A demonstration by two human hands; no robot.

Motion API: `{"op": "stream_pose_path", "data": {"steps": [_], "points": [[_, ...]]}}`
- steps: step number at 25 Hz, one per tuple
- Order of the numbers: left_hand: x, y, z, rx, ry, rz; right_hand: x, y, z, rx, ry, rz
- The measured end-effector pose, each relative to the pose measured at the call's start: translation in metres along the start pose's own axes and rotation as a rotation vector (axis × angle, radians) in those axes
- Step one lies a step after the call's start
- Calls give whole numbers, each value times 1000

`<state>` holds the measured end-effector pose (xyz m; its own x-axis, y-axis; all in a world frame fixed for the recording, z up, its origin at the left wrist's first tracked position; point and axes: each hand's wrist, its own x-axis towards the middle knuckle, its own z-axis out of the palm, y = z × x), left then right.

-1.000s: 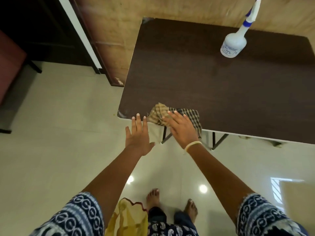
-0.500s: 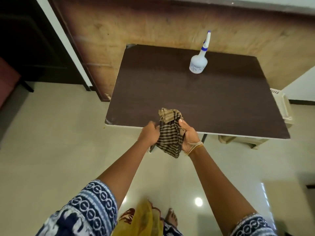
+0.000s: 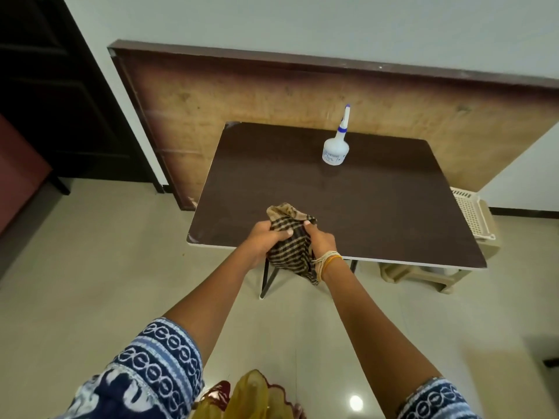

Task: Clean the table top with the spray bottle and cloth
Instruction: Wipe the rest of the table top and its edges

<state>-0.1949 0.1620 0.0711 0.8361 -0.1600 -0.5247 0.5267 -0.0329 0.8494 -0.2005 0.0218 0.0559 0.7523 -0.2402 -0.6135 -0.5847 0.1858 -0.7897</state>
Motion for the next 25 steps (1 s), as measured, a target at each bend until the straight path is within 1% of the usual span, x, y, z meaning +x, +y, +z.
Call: {"op": "stream_pose_path", "data": {"steps": [2,4,6,7,8,9,10,12,14,15,16,18,19,21,23,25], "points": [[-3,-1,-1,178,75,26,6,6,7,-35,52,130],[-3,-5,-8,261,125,31,5,18,17,-203,89,150],[2,-10,-24,288,174,16,1,33,32,-384,179,15],[7,-13,-34,319,184,19,-1,40,42,-383,171,-72],[10,-13,-46,375,156,25,-2,48,56,-295,75,-124],[12,-11,-55,438,91,33,-2,55,74,-143,-58,-105],[12,-8,-67,498,5,41,0,62,97,19,-155,-38],[13,-3,-94,511,-185,-2,5,70,130,257,-219,43],[17,-4,-131,434,-375,-121,3,77,155,410,-206,102],[20,-7,-154,429,-415,-160,2,82,168,478,-209,142],[22,-11,-175,450,-413,-175,1,87,181,549,-199,164],[18,-14,-209,494,-343,-159,-5,98,206,600,-143,176],[15,-14,-222,511,-294,-138,-10,102,219,579,-90,169],[10,-16,-247,571,-247,-117,-17,113,242,554,25,135],[10,-19,-268,623,-217,-129,-21,117,255,561,154,112],[14,-25,-285,596,-180,-155,-23,121,260,608,320,90]]}}
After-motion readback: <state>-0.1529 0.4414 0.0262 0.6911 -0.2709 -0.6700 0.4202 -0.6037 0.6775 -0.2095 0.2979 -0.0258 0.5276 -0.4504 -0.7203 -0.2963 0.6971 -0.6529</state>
